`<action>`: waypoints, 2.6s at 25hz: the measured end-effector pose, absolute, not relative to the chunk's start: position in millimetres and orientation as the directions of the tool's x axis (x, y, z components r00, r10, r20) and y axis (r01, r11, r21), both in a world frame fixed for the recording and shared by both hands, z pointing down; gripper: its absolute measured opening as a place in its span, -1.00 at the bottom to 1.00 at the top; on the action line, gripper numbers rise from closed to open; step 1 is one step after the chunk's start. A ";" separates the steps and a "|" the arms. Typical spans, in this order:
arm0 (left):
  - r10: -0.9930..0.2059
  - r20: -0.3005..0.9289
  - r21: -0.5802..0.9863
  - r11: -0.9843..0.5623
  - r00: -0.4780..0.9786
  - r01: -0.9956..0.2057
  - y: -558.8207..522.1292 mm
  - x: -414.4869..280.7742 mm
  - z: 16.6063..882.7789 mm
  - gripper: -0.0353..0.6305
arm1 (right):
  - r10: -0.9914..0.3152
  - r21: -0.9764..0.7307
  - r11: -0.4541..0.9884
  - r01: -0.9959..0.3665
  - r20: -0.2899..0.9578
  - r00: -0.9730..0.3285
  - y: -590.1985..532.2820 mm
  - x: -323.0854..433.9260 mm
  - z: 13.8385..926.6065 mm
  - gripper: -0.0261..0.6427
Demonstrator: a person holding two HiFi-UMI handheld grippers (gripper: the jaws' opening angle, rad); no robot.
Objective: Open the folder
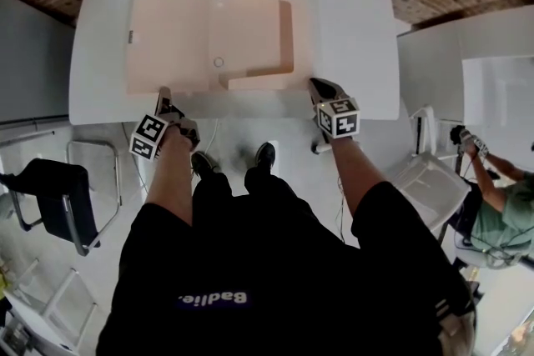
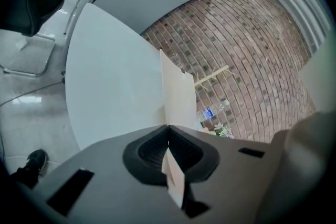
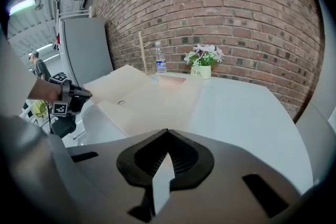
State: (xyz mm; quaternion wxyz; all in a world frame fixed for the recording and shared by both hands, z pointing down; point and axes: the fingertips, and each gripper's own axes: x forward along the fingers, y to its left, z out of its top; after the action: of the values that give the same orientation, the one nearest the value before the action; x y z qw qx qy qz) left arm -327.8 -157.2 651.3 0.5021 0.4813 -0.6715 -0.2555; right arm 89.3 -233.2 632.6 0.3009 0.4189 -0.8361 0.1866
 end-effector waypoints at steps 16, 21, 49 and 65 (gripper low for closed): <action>-0.856 0.516 0.844 0.506 0.016 -0.180 -156.8 -334.0 685.9 -0.88 | -0.574 -0.066 0.574 -0.816 0.678 -0.458 -238.4 91.1 632.6 -0.84; -0.867 0.498 0.854 0.486 0.020 -0.188 -155.5 -334.8 683.3 -0.82 | -0.566 -0.061 0.575 -0.816 0.690 -0.451 -239.9 90.1 634.6 -0.84; -0.870 0.230 0.874 -0.012 0.436 -0.485 -161.7 -218.4 539.2 -0.41 | -0.607 -0.111 0.600 -0.792 0.583 -0.541 -226.6 77.0 563.5 -0.84; -0.752 0.139 0.644 -0.426 0.645 -0.636 -102.9 -133.3 413.7 -0.54 | -0.650 -0.231 0.639 -0.734 0.349 -0.675 -157.9 52.3 445.5 -0.84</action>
State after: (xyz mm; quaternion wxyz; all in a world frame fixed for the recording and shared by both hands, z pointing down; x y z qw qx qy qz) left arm -133.3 -102.9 413.7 0.3412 0.8402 -0.4128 -0.0851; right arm 52.3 -157.9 445.5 0.1175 0.3855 -0.8975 0.1790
